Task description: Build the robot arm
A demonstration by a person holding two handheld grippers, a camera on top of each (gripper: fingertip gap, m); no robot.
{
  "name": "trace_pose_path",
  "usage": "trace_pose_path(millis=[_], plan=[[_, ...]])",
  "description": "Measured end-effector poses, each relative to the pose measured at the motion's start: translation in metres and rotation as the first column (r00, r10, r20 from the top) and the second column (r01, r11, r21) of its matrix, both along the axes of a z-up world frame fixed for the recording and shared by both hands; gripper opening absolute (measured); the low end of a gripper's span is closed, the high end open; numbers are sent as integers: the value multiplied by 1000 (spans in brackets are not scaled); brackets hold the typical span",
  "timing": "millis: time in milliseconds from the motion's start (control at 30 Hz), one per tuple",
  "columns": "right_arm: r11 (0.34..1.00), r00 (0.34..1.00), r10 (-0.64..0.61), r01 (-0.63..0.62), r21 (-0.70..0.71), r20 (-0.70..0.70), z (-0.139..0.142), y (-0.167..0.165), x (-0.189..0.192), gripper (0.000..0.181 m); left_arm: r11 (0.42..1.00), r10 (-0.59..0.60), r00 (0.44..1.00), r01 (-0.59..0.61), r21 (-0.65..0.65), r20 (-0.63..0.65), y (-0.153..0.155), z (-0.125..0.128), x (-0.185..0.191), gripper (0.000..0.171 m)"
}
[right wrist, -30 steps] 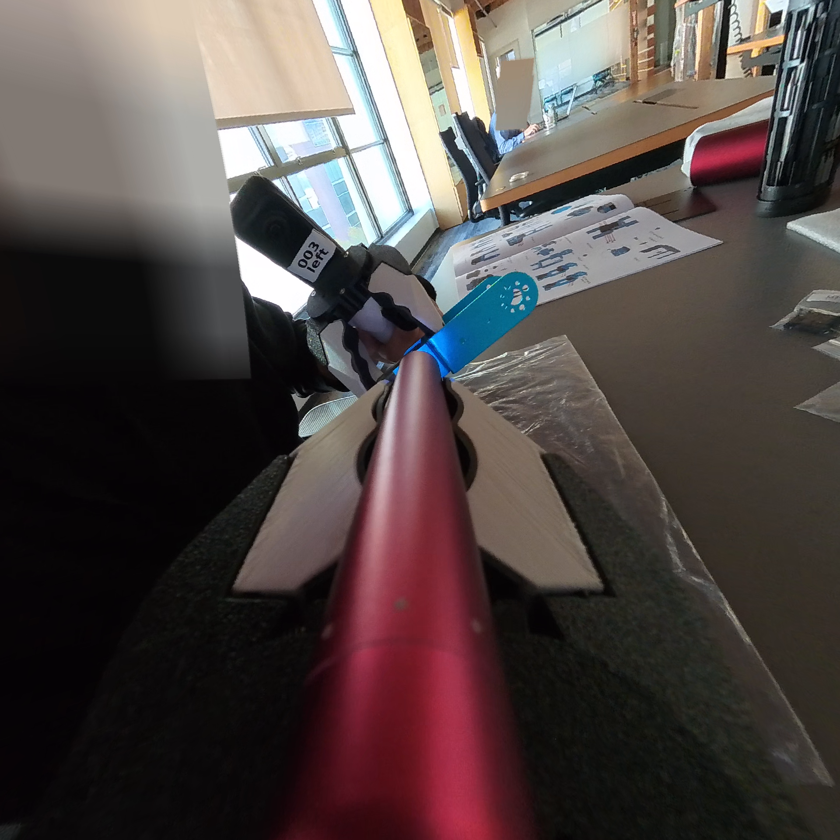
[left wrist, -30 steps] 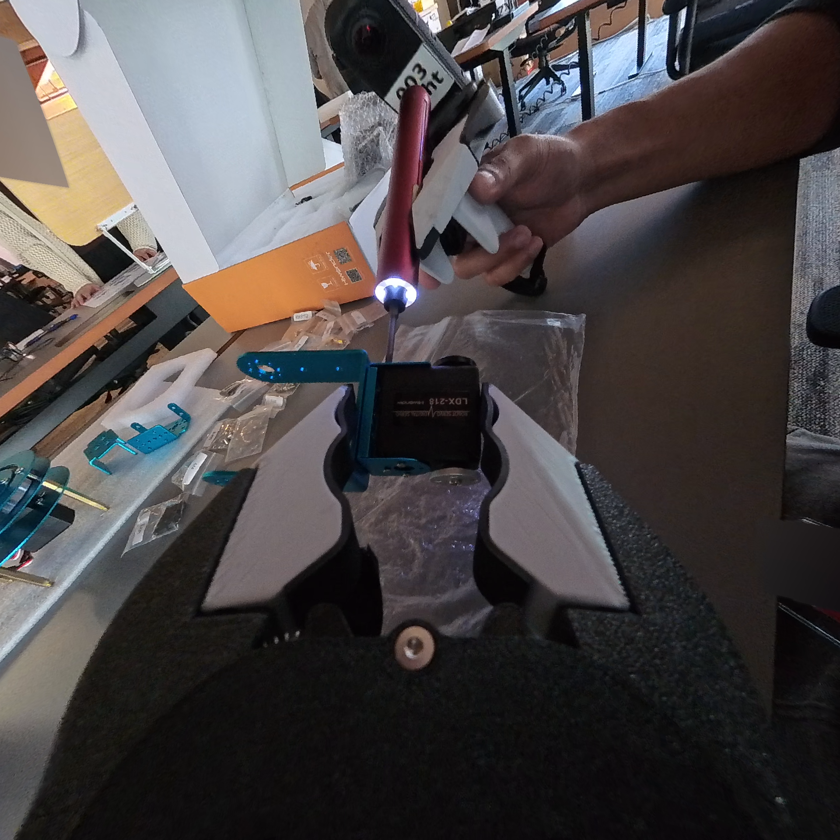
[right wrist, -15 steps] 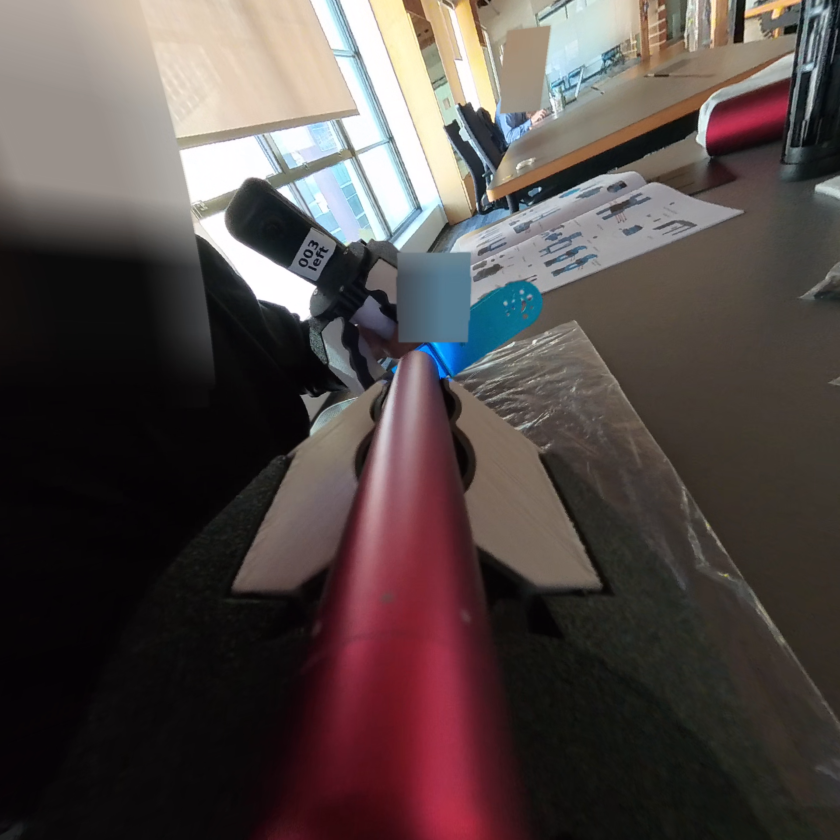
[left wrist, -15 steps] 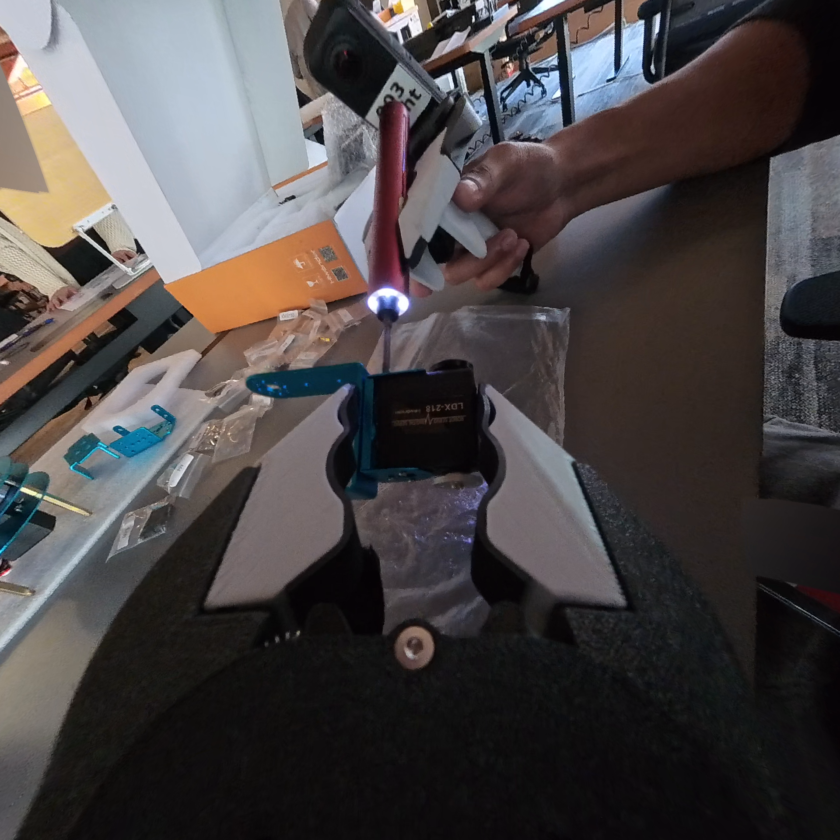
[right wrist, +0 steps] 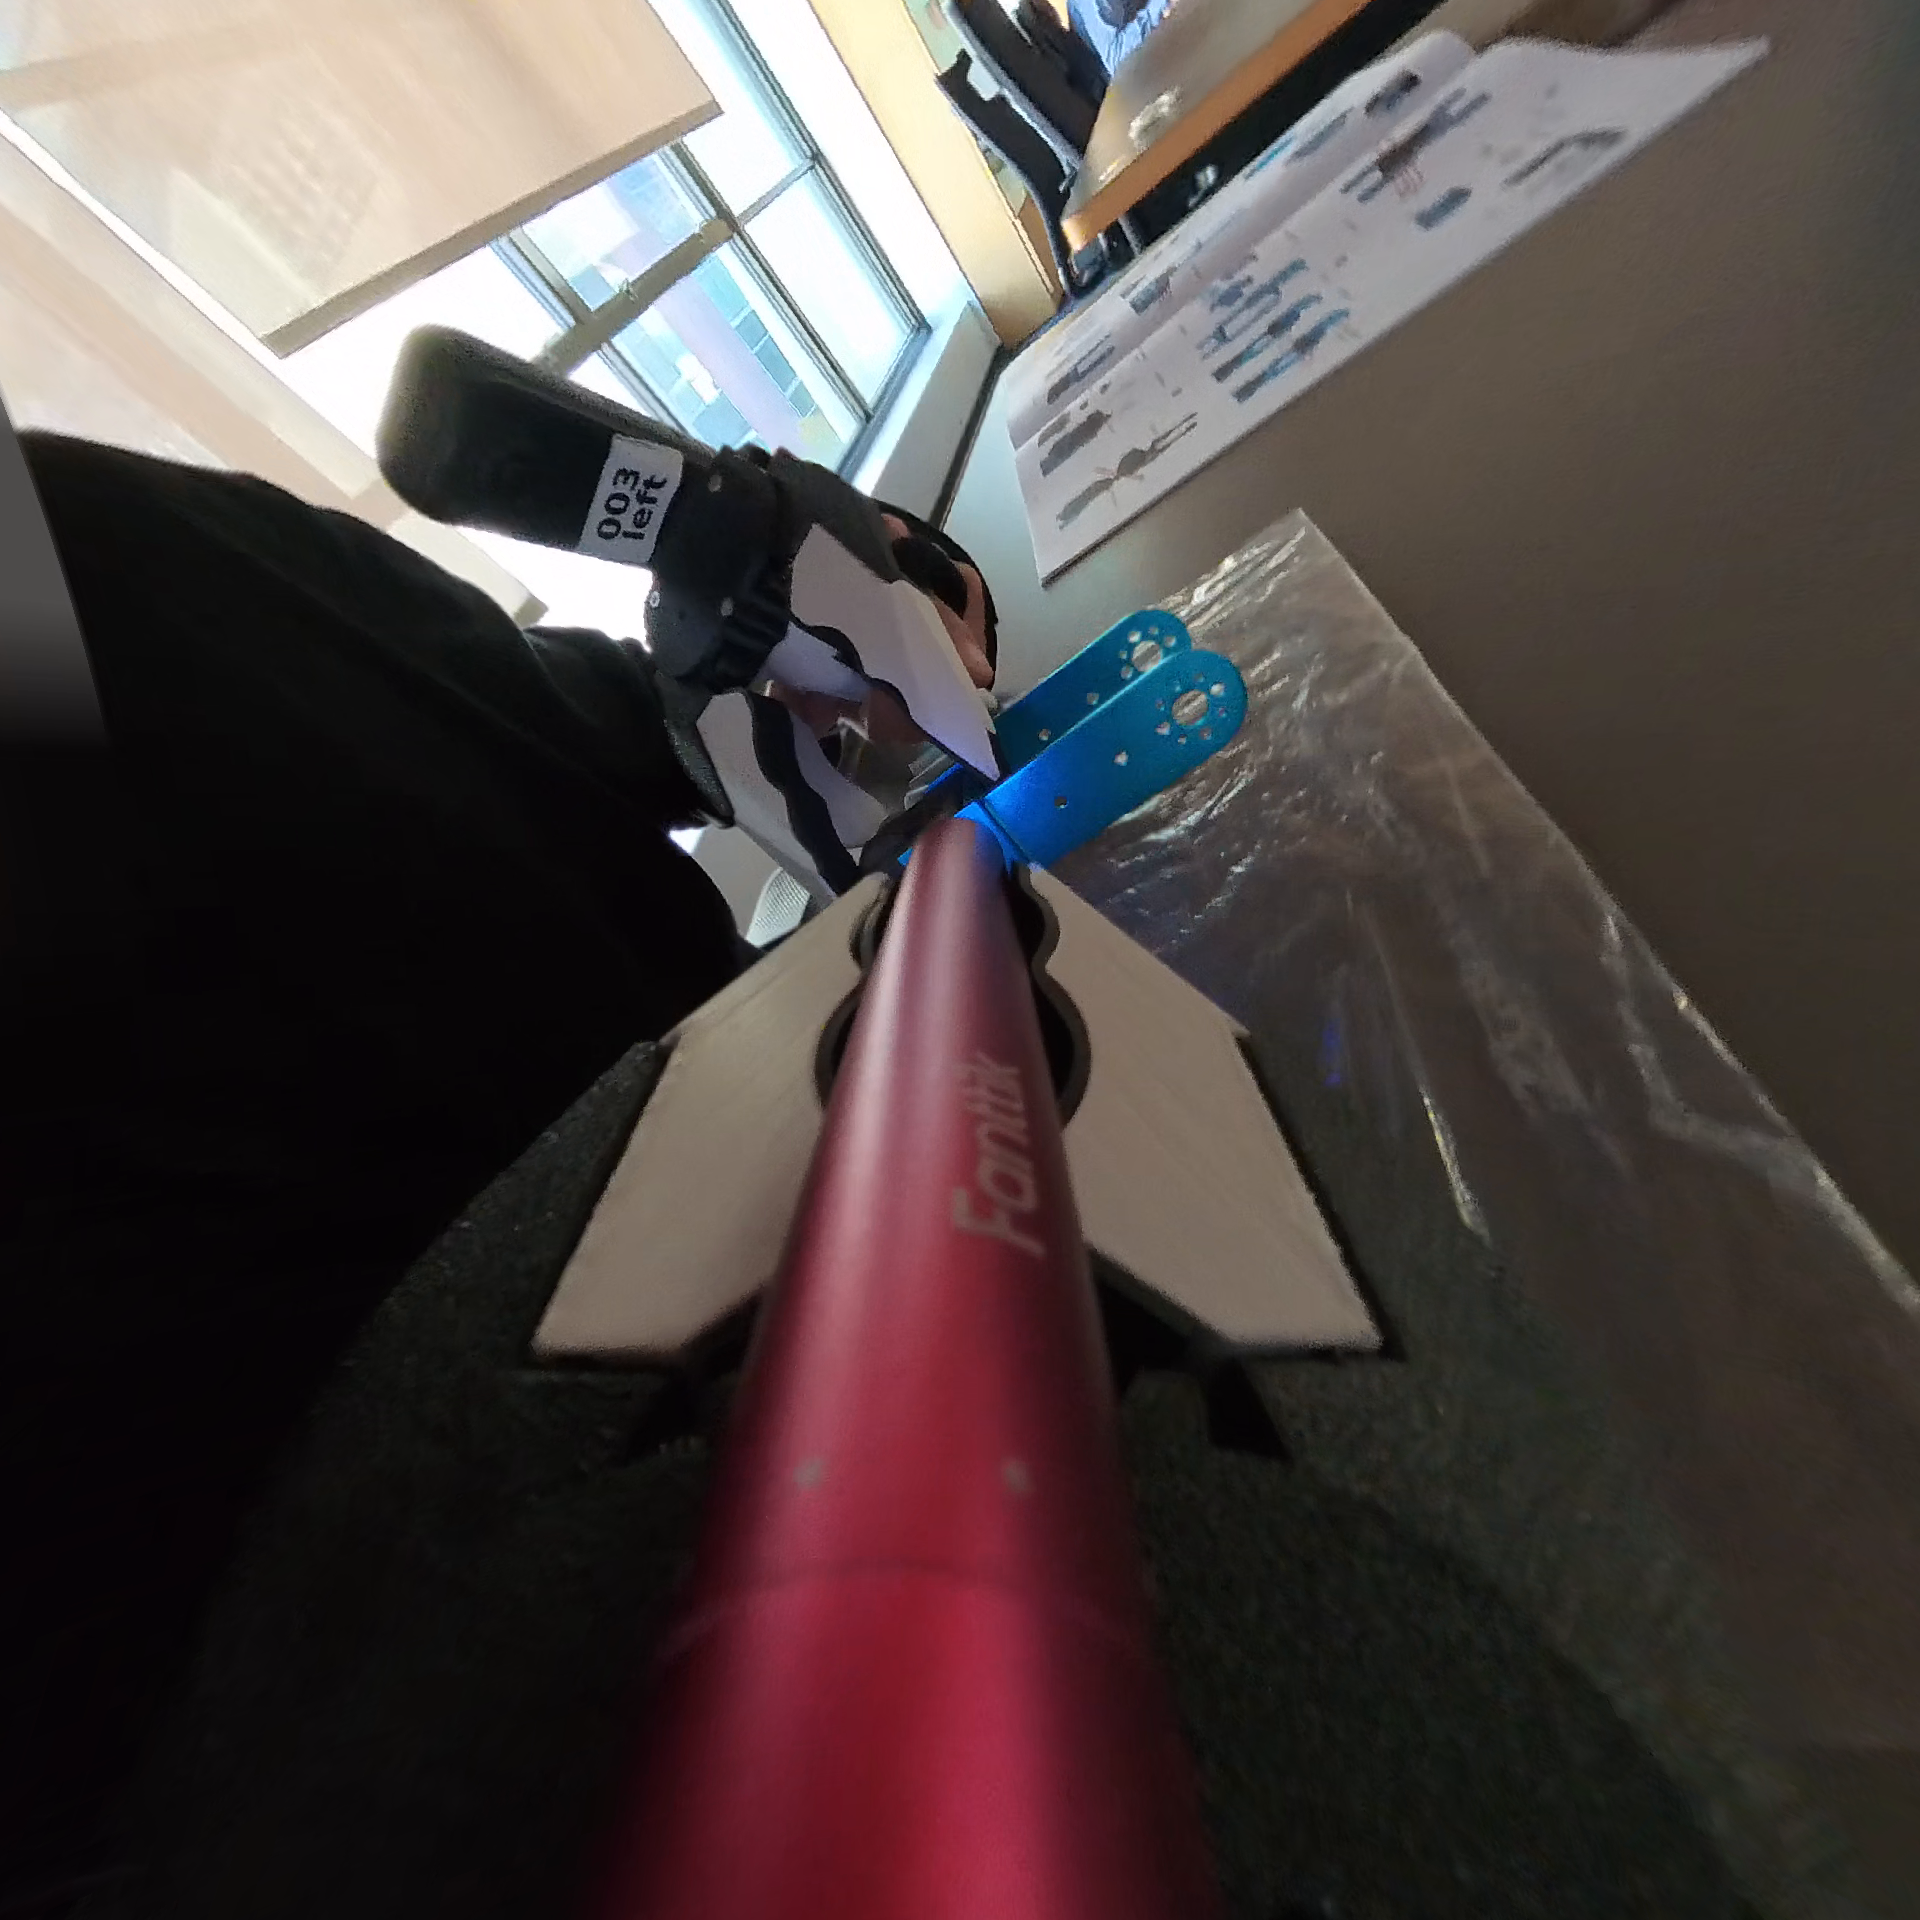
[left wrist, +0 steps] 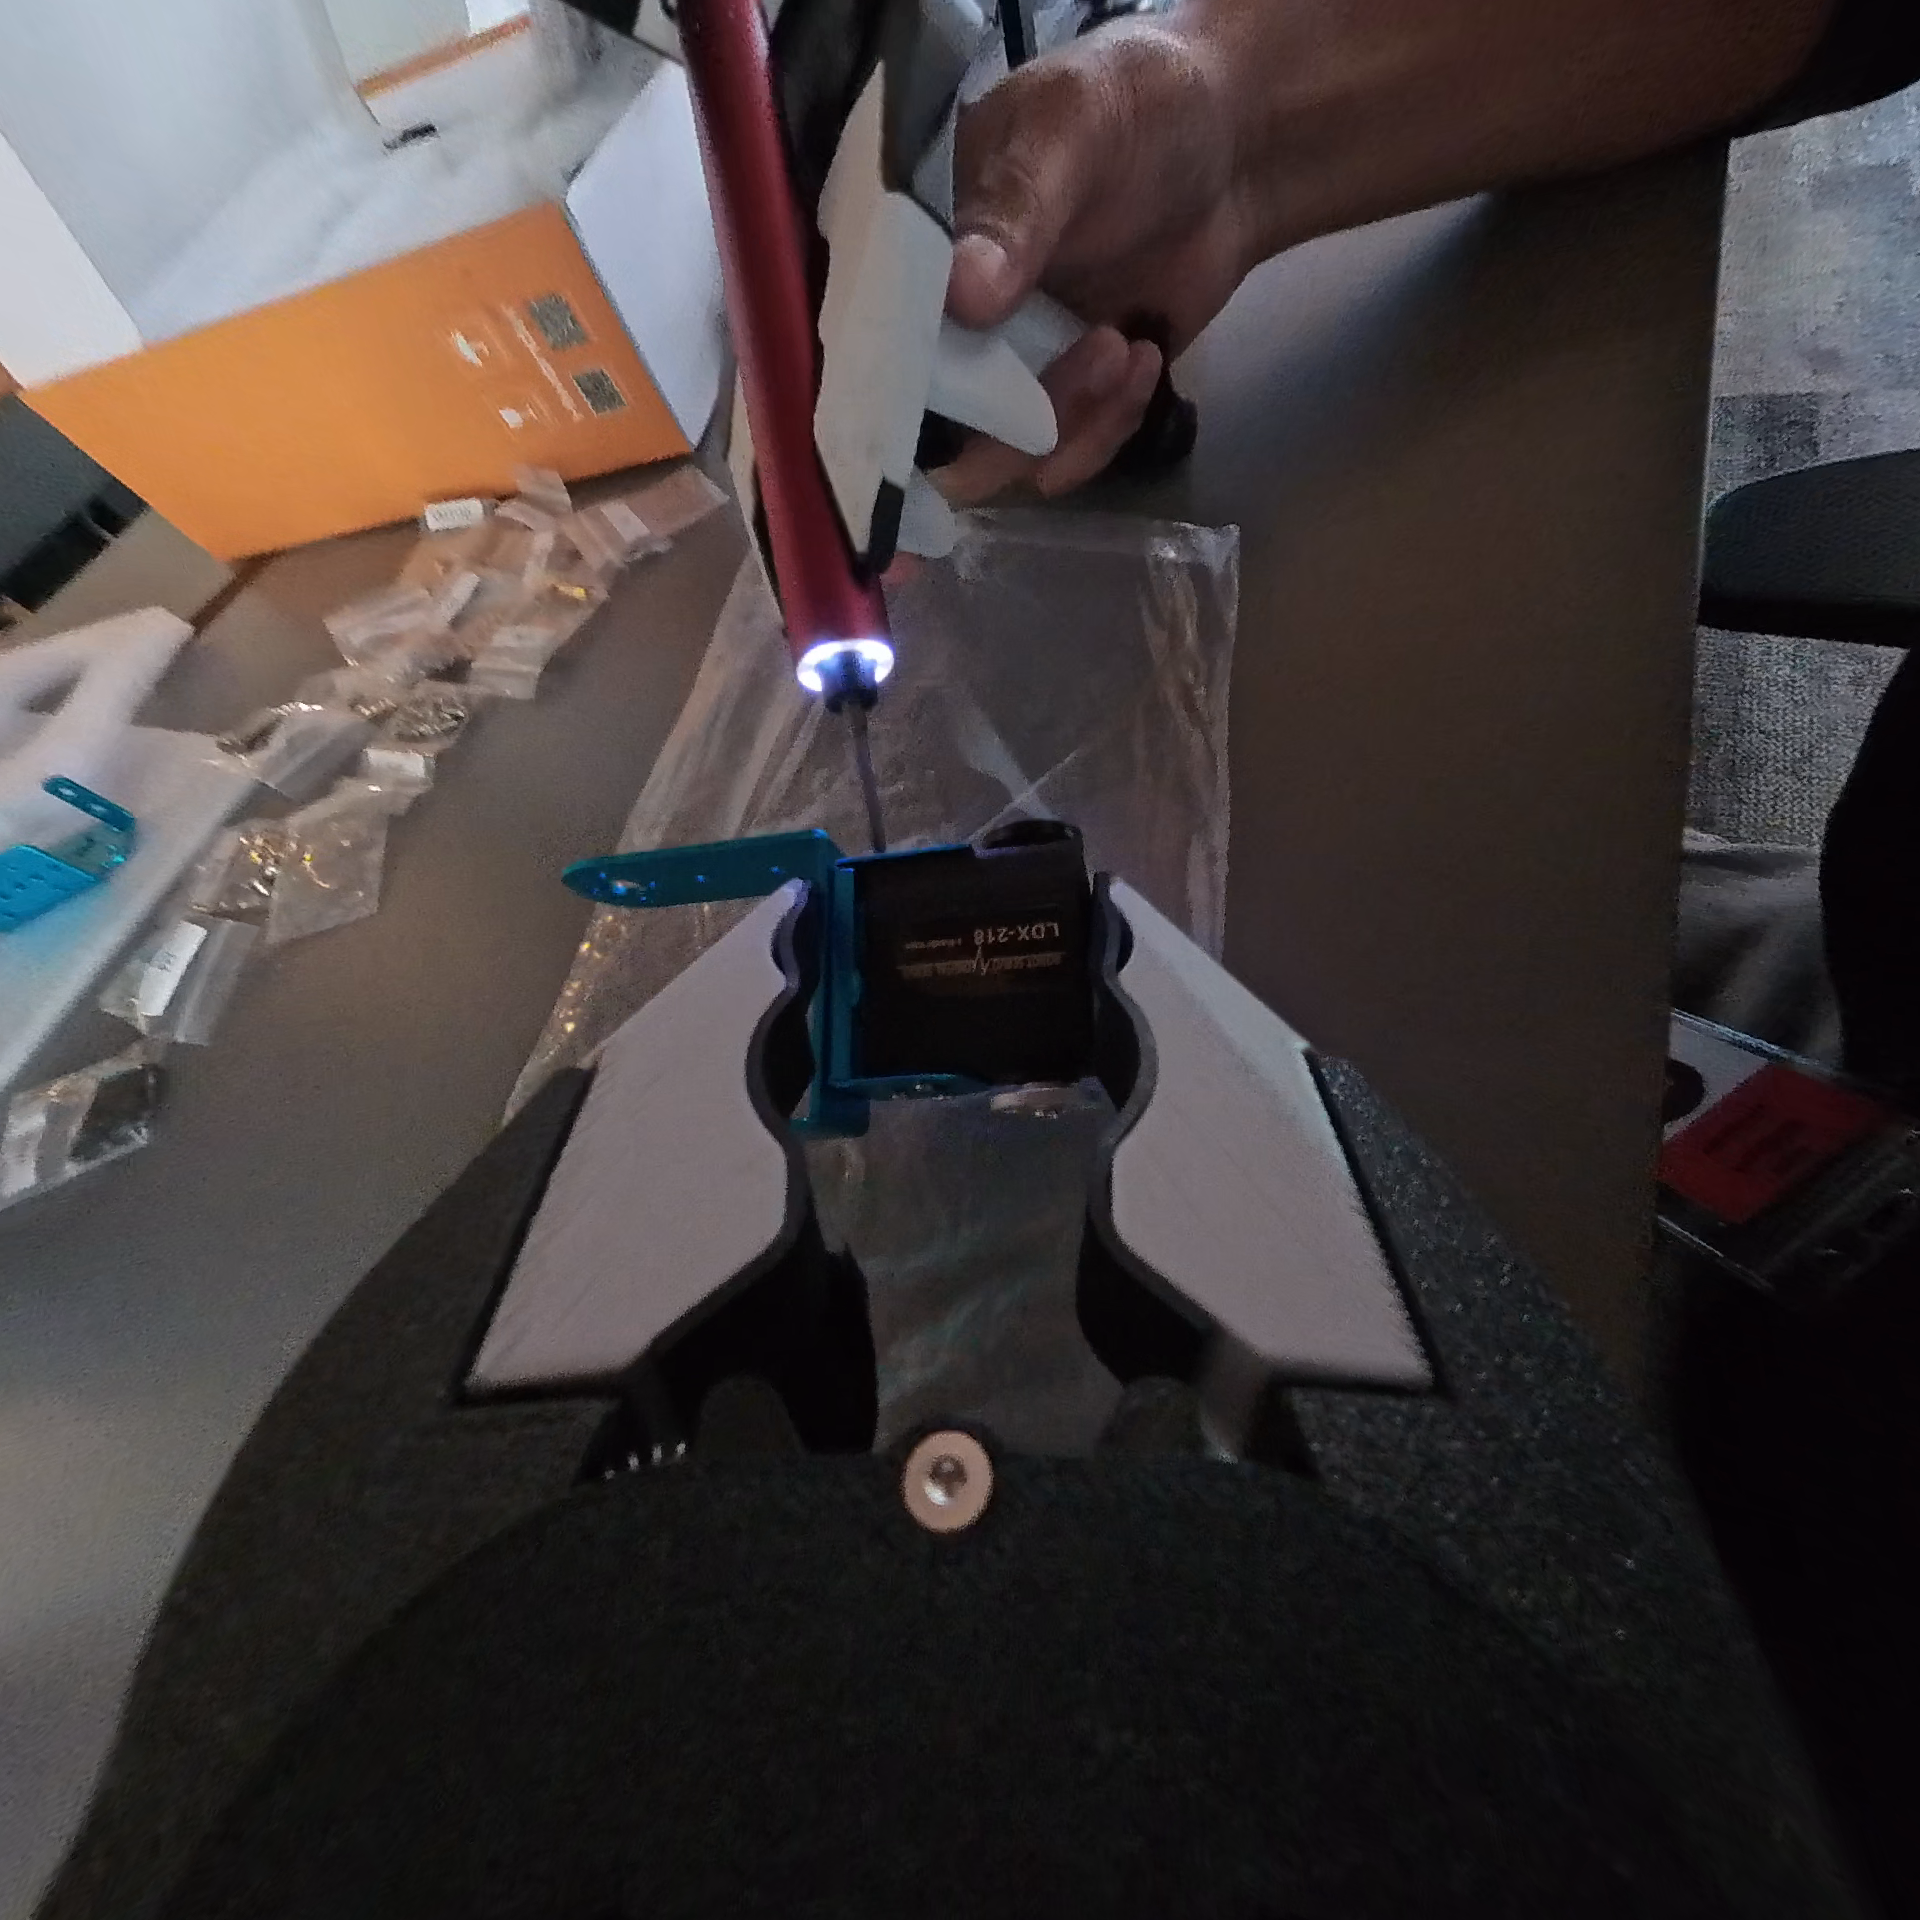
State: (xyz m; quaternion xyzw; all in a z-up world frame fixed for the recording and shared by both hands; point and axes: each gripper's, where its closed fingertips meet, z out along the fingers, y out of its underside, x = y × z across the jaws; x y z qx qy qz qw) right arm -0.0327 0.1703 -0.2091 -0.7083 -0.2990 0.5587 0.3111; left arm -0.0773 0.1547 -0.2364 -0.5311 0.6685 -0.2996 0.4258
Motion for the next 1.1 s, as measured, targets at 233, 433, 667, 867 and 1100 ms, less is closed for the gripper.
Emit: trace_pose_path(millis=[233, 433, 667, 867, 1100], plan=[[992, 997, -32, 41, -122, 76, -23, 4, -2, 22, 999, -12, 984, 4, -45, -176, 2, -26, -1, 51], [989, 995, -41, 54, -136, 94, -27, 4, -3, 21, 994, -17, 977, -6, -105, -213, 2, -30, -3, 52], [988, 996, -28, 41, -150, 90, -28, 2, -7, 20, 988, -70, 947, 23, -150, -313, -1, -41, -10, 57], [984, 996, -86, 83, -155, -10, -13, 9, 0, 21, 999, 32, 980, -32, 0, -195, 14, -24, -2, 55], [994, 993, -83, 77, -72, -82, 3, 9, 2, 21, 995, 87, 996, -88, -41, -31, 15, -4, 3, 55]])
